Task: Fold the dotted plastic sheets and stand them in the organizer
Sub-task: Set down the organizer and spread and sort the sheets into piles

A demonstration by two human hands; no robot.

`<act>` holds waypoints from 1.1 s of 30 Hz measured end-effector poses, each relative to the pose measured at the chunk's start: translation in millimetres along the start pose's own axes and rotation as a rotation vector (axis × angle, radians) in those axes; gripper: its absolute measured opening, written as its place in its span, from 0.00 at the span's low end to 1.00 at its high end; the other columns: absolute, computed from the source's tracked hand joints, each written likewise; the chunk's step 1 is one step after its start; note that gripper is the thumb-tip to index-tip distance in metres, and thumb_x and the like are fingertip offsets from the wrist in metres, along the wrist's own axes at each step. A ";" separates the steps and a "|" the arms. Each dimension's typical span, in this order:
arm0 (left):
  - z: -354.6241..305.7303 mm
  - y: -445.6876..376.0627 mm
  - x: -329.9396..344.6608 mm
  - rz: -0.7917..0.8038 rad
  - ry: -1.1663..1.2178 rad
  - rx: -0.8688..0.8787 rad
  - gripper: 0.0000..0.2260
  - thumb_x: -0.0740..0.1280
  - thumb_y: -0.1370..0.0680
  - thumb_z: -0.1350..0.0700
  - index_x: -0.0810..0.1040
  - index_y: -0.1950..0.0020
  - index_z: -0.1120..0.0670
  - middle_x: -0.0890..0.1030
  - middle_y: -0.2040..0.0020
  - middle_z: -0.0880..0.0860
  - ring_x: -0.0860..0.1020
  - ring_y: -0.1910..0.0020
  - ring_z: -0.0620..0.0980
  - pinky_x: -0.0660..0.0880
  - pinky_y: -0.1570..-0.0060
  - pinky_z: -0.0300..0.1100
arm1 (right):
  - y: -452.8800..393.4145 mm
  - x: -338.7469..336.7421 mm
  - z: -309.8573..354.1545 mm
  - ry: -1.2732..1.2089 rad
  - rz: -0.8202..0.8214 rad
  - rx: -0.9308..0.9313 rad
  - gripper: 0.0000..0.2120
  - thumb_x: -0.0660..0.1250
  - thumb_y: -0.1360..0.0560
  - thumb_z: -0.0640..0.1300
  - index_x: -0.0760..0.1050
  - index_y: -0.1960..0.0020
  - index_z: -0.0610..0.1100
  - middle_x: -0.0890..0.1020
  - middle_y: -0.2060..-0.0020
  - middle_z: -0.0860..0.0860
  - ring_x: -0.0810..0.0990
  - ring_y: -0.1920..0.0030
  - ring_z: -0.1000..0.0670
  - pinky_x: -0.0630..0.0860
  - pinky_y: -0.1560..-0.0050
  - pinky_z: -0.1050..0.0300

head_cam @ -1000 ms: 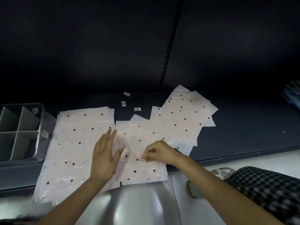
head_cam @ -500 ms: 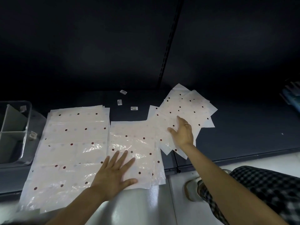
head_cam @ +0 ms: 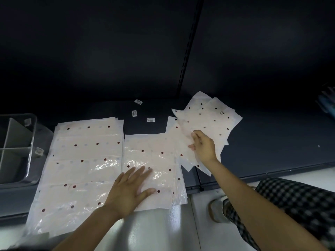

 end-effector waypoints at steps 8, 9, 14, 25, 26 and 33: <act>1.3 3.5 -52.4 -0.554 0.360 -0.057 0.34 0.47 0.26 0.29 0.55 0.25 0.43 0.57 0.24 0.43 0.55 0.25 0.46 0.53 0.26 0.49 | 48.3 49.0 27.2 0.003 0.670 -0.035 0.10 0.70 0.26 0.47 0.82 0.48 0.44 0.84 0.56 0.56 0.82 0.54 0.58 0.76 0.47 0.63; 1.2 3.6 -53.3 -0.545 0.344 -0.056 0.33 0.46 0.27 0.29 0.56 0.25 0.42 0.56 0.24 0.43 0.53 0.24 0.46 0.51 0.26 0.50 | 53.2 51.5 28.5 0.062 0.734 -0.047 0.11 0.70 0.26 0.48 0.82 0.48 0.44 0.84 0.56 0.56 0.81 0.53 0.59 0.76 0.47 0.64; -0.8 0.0 -28.0 -0.179 0.138 -0.016 0.45 0.32 0.36 0.22 0.57 0.25 0.40 0.50 0.23 0.42 0.44 0.24 0.44 0.41 0.26 0.46 | 66.6 51.4 22.4 0.108 1.039 0.155 0.13 0.68 0.24 0.49 0.81 0.48 0.40 0.83 0.56 0.52 0.82 0.61 0.62 0.76 0.58 0.70; 0.7 3.9 18.0 0.099 -0.226 0.034 0.39 0.23 0.40 0.25 0.31 0.30 0.36 0.27 0.29 0.44 0.26 0.30 0.53 0.30 0.29 0.47 | -16.5 -35.3 -39.6 0.588 0.052 0.092 0.30 0.64 0.23 0.52 0.60 0.26 0.45 0.64 0.27 0.48 0.59 0.28 0.46 0.64 0.31 0.50; 1.0 3.1 18.5 0.093 -0.213 0.025 0.40 0.22 0.41 0.25 0.32 0.30 0.36 0.27 0.29 0.44 0.27 0.29 0.52 0.30 0.30 0.47 | -18.5 -36.8 -45.3 0.612 0.019 0.089 0.27 0.64 0.23 0.52 0.63 0.27 0.46 0.66 0.28 0.49 0.60 0.30 0.45 0.64 0.32 0.50; -0.2 2.2 18.7 0.106 -0.191 -0.005 0.39 0.23 0.41 0.25 0.32 0.30 0.35 0.26 0.29 0.43 0.28 0.28 0.49 0.28 0.31 0.46 | -26.8 -45.6 -45.0 0.446 -0.199 0.098 0.05 0.67 0.25 0.42 0.81 0.57 0.47 0.79 0.48 0.49 0.73 0.45 0.46 0.73 0.45 0.50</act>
Point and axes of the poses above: each hand's wrist, its own y-axis away from the middle knuckle, its own x-axis out of the palm, z = x × y, the point moved 4 cm from there along -y, towards the middle knuckle
